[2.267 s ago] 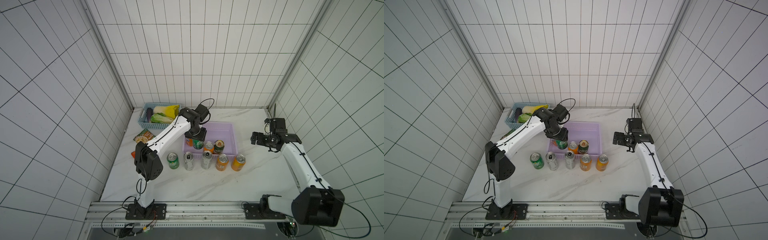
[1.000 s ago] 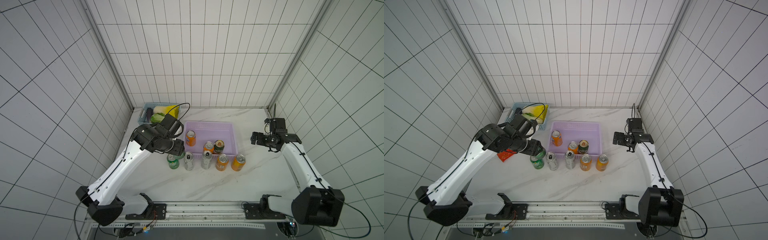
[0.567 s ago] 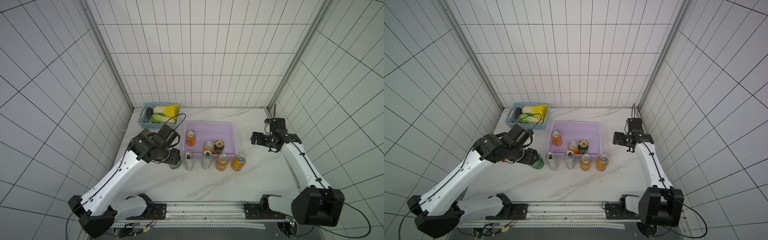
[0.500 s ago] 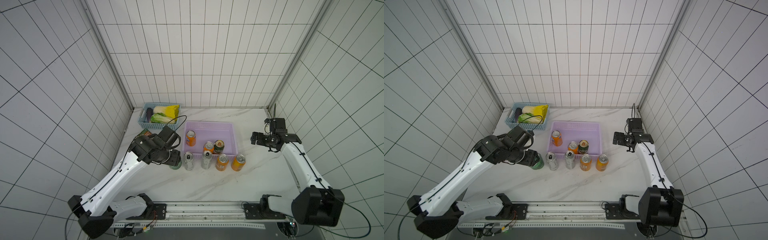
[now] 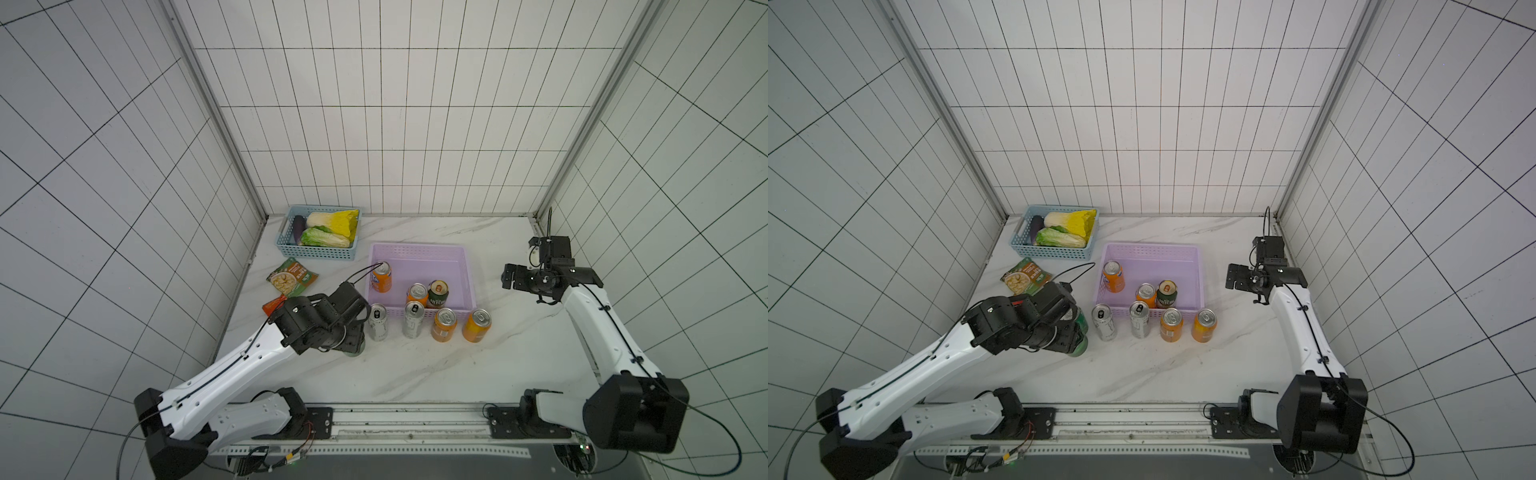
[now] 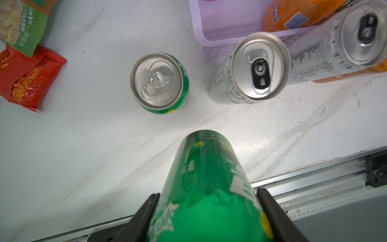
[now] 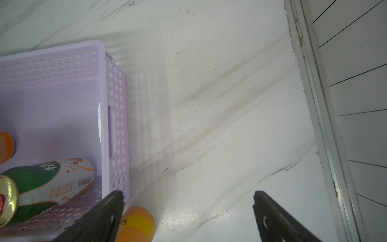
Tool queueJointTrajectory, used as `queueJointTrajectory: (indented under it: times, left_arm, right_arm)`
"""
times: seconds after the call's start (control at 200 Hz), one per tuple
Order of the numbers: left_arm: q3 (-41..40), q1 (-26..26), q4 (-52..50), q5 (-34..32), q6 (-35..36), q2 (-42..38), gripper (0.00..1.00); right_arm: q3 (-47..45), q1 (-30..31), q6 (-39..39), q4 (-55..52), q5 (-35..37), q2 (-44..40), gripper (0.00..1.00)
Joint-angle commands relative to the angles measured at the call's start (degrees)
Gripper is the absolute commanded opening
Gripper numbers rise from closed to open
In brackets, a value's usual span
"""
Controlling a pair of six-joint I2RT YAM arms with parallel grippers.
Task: Take out the drinks from the basket
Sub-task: Place the drink at the center of the board.
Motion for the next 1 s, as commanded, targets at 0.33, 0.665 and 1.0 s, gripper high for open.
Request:
queueJointTrajectory:
  times: [0.33,0.665,1.0]
  left_arm:
    - [-10.89,-4.17,11.85,-1.57,-10.02,-2.70,0.43]
    - [-14.40,-5.09,15.78,-3.48,-11.92,-0.14,0.43]
    - [-16.86,-5.60,18.33,-4.90,-13.23,3.91,0.46]
  right_arm:
    - [-1.41,-0.81,0.28,0.04,0.20,0.66,1.00]
    - [-1.42,-0.81,0.28,0.03,0.28,0.66,1.00]
    - [-1.46,-0.85,0.29,0.03,0.30,0.83,0.99]
